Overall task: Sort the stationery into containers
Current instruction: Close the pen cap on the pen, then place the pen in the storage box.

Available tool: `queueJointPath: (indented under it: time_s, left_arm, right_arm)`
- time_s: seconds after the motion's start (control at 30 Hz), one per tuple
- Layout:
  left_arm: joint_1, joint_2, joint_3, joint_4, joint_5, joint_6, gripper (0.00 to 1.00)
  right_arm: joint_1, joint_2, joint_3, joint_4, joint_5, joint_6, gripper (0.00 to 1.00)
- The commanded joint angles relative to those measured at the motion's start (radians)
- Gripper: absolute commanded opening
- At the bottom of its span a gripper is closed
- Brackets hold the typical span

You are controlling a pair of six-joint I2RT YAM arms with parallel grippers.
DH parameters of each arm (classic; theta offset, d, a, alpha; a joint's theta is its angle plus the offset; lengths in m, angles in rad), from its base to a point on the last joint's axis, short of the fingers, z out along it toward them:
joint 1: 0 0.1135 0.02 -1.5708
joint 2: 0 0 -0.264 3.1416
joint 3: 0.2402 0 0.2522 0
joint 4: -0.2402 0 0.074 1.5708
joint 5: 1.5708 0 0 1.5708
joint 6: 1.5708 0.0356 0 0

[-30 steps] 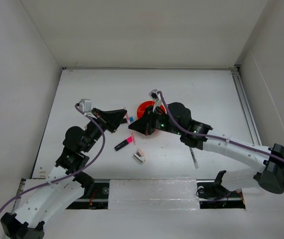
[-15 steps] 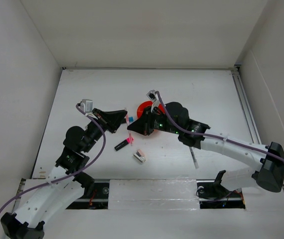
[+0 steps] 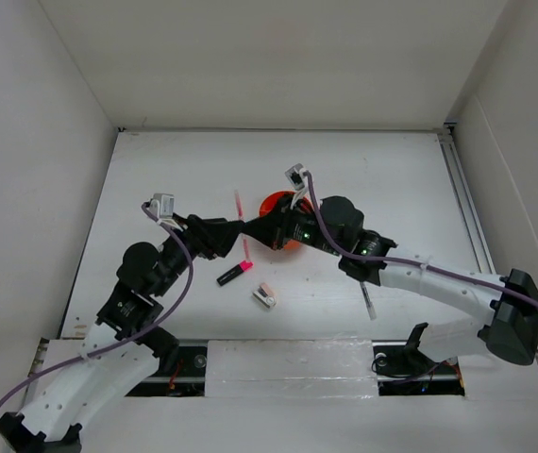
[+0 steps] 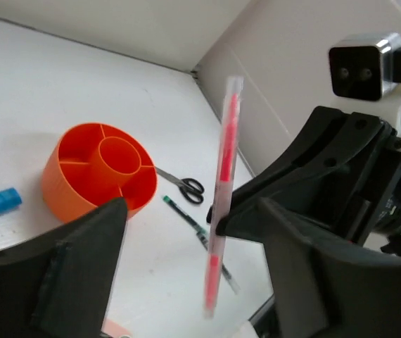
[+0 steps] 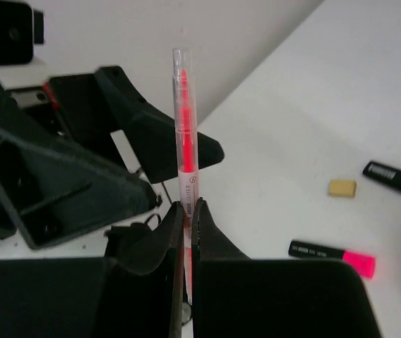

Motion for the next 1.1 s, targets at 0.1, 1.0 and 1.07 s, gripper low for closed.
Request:
queueJointPath:
  time_s: [0.1, 1.0, 1.07]
  left_arm:
    - [-0.004, -0.036, 0.155, -0.073, -0.138, -0.024, 1.00]
    - [-0.006, 0.110, 0.298, -0.612, -0.399, 0.065, 1.00]
    - [-0.006, 0.110, 0.298, -0.603, -0.381, 0.074, 1.00]
  right_arm:
    - [0.013, 0.028, -0.017, 0.159, 0.056, -0.025, 0.00]
    - [-0.403, 0.228, -0.207, 0.820, -0.146, -0.358, 0.00]
    - [-0.423, 0.249, -0.207, 0.865, -0.166, -0.358, 0.00]
